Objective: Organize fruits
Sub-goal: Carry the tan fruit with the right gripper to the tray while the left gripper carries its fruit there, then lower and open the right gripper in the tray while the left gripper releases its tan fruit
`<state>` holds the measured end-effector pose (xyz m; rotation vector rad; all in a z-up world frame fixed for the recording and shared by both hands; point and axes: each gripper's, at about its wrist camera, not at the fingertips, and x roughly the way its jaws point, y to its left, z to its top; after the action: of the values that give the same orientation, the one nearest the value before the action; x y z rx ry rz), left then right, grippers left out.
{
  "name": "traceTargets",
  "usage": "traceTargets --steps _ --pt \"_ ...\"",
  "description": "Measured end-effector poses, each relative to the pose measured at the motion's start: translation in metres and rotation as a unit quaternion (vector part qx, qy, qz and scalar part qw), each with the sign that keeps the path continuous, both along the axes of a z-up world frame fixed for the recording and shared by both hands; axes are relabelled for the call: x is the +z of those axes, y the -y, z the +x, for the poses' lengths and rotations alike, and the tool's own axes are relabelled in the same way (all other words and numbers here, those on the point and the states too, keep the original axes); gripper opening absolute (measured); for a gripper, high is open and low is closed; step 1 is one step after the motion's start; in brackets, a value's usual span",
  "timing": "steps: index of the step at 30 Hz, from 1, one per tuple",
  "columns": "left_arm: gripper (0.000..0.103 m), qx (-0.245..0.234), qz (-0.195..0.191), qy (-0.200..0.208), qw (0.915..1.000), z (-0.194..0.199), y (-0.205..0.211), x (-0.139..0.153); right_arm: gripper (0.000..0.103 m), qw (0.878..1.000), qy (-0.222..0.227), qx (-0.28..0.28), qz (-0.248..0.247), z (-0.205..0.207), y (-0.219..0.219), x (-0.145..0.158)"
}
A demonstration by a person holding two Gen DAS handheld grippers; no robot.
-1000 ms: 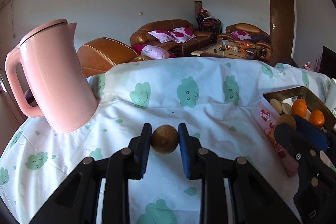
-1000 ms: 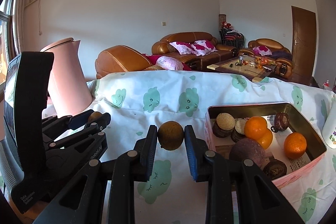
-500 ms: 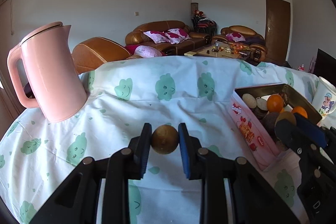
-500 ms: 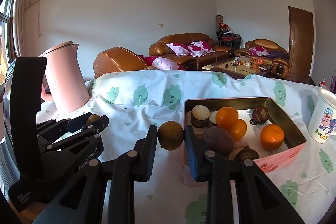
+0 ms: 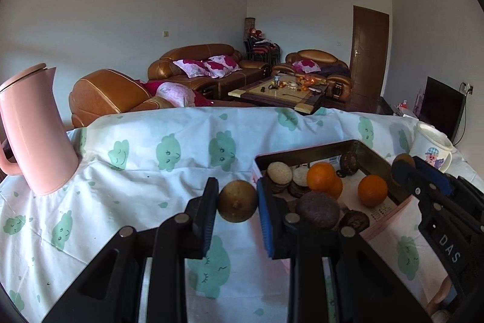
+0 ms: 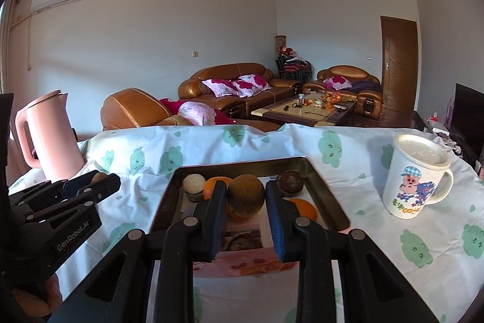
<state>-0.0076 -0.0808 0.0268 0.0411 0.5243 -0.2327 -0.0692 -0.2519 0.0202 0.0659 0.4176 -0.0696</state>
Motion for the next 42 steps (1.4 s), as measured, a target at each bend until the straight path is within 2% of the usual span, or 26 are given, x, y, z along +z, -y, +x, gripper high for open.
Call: traceTargets --steps 6,17,32,39,42 --pt "0.028 -0.03 0.003 0.003 0.9996 0.006 0.037 0.001 0.029 0.999 -0.003 -0.036 0.003 0.006 0.035 0.0" --pt "0.028 -0.057 -0.001 -0.013 0.9983 0.021 0.087 -0.006 0.029 0.998 -0.015 -0.063 -0.008 0.031 0.066 -0.002" --pt "0.028 -0.043 0.013 -0.024 0.9987 0.038 0.096 -0.019 0.029 0.999 -0.035 -0.026 -0.02 0.06 0.058 -0.008" --pt "0.028 -0.034 0.019 -0.016 0.9991 0.044 0.097 -0.019 0.029 0.999 -0.053 -0.011 -0.009 0.071 0.058 -0.014" --pt "0.028 -0.03 0.025 -0.017 0.9991 0.047 0.097 -0.022 0.029 0.997 -0.069 0.02 0.016 0.077 0.058 -0.019"
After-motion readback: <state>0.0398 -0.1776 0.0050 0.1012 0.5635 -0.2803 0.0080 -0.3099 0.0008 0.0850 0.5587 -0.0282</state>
